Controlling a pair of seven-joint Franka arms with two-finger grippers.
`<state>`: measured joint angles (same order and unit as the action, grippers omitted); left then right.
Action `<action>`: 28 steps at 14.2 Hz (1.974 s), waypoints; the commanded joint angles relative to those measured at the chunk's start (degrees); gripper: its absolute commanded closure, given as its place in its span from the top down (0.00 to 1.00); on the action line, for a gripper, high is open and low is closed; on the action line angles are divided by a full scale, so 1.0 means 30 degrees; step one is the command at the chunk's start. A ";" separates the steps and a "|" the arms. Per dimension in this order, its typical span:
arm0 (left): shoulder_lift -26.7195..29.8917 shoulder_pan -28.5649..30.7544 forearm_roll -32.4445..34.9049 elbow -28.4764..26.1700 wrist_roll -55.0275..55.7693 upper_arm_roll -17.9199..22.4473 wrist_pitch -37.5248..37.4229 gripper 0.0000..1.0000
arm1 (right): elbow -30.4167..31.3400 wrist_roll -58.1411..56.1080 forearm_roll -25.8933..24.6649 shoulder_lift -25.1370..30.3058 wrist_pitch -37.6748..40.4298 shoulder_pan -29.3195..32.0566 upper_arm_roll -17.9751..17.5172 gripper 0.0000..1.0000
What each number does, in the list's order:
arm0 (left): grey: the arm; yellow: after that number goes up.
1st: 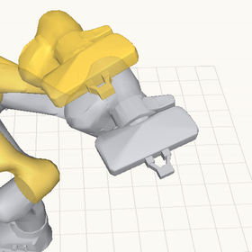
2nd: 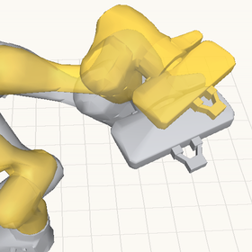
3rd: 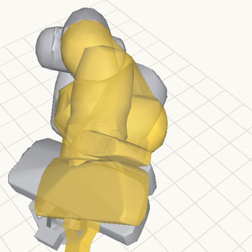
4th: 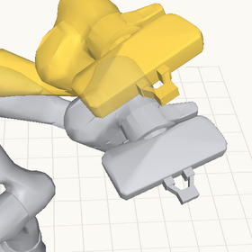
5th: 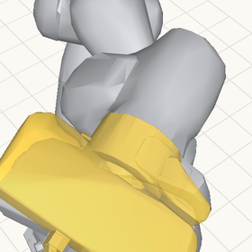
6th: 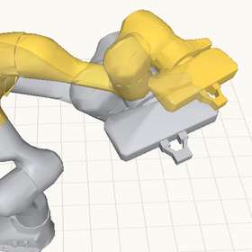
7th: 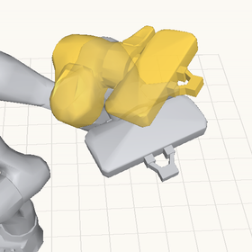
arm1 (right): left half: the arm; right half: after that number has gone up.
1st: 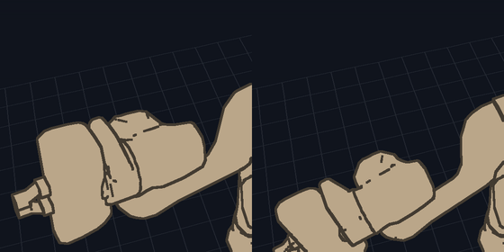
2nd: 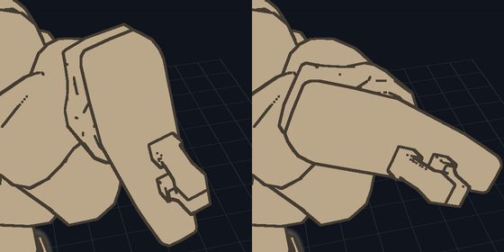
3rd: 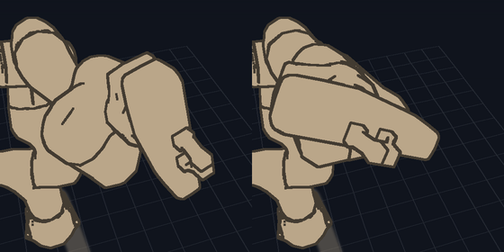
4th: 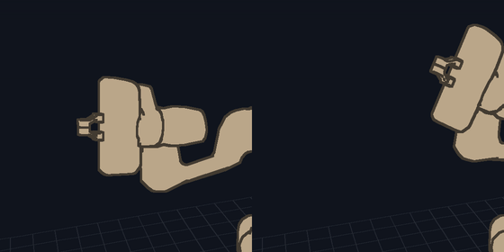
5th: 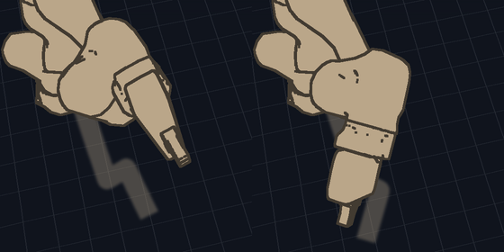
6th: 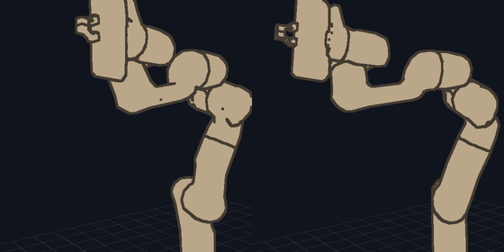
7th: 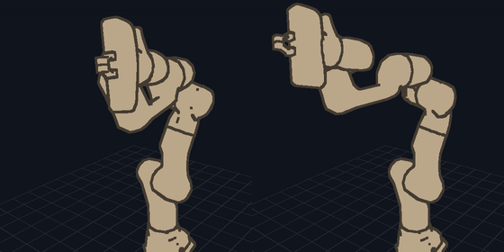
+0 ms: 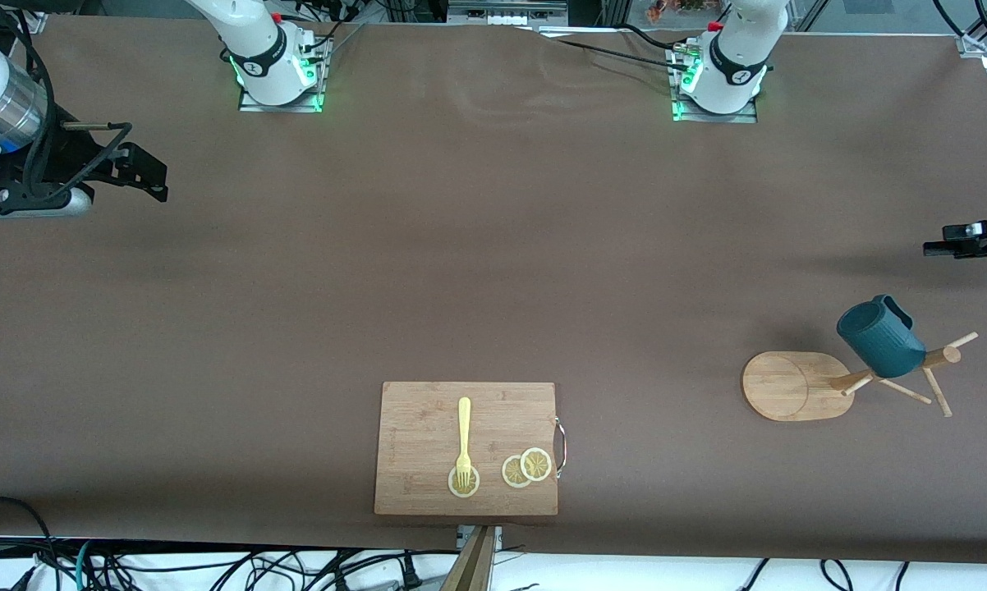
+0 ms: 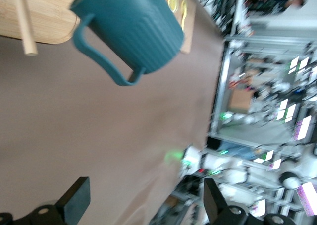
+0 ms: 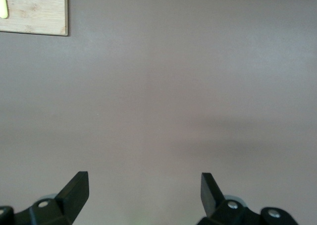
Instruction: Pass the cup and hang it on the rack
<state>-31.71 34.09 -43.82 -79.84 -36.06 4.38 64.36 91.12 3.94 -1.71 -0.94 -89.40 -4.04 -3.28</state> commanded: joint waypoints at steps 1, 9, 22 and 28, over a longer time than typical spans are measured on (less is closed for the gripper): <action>0.1453 -0.0609 0.2442 0.0684 0.1407 -0.1658 0.0138 1.00 | -0.0198 0.0182 -0.0074 -0.0010 0.0416 0.0144 -0.0136 1.00; 0.2893 -0.5643 0.7157 0.3669 0.5573 -0.2015 0.0869 1.00 | -0.0052 0.1238 0.0365 -0.0039 0.0417 0.0291 0.0155 1.00; 0.5997 -1.0161 1.3374 0.3089 0.6570 -0.2045 0.6613 1.00 | -0.0110 0.1178 0.0512 -0.0596 0.0095 0.0584 0.0977 1.00; 0.7519 -1.1568 1.4196 0.1190 1.1434 -0.2074 0.5734 1.00 | -0.0110 0.1178 0.0512 -0.0596 0.0182 0.0584 0.0977 1.00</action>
<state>-12.73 -0.11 -2.79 -70.72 -3.54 -2.29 80.99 91.32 7.59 -1.22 -2.76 -89.15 -2.95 -0.01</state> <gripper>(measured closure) 0.000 0.000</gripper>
